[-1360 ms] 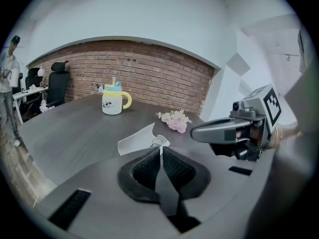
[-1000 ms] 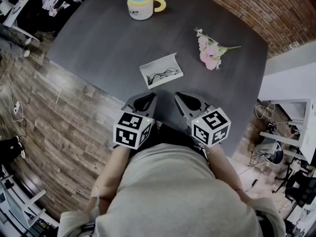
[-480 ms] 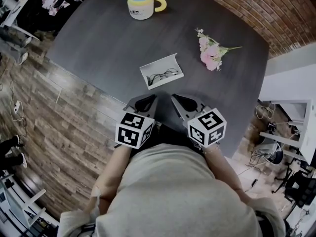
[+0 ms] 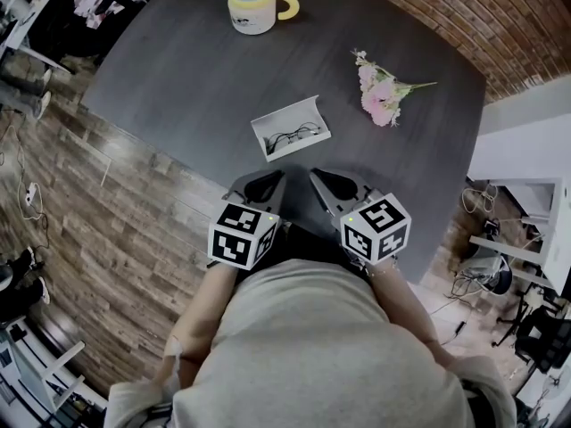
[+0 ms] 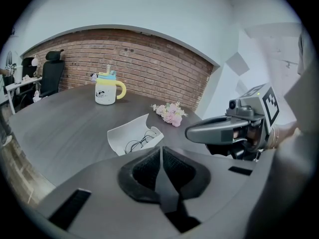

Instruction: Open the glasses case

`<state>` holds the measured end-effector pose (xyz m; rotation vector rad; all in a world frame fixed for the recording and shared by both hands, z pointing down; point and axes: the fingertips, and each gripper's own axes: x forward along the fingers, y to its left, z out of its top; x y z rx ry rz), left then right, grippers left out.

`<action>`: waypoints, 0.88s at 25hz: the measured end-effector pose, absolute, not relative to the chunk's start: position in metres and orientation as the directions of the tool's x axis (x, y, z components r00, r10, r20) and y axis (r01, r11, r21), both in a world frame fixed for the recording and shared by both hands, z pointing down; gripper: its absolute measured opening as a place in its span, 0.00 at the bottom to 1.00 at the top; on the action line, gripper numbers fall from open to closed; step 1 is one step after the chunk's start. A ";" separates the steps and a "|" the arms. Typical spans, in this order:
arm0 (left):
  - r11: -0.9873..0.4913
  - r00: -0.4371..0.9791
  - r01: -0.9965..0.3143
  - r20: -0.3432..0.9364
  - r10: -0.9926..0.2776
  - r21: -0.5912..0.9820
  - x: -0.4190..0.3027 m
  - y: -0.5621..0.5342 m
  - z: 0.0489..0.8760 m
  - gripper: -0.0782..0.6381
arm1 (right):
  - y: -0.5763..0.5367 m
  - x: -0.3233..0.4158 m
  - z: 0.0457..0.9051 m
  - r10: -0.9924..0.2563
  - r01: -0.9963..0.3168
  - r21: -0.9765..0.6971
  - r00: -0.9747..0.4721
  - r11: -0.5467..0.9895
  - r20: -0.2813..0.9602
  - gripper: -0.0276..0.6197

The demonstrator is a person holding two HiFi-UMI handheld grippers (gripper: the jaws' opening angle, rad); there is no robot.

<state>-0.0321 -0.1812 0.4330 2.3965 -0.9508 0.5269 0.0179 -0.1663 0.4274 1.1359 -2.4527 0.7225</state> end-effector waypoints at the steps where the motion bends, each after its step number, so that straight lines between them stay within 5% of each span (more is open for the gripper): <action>1: -0.628 0.681 -0.714 0.517 -0.519 0.309 -0.032 -0.181 0.433 0.16 | -0.166 0.018 0.427 -0.603 -0.778 -0.302 -0.622 0.551 0.499 0.05; 22: -0.649 0.698 -0.690 0.536 -0.476 0.322 -0.029 -0.180 0.437 0.16 | -0.167 0.017 0.433 -0.593 -0.785 -0.303 -0.611 0.541 0.524 0.05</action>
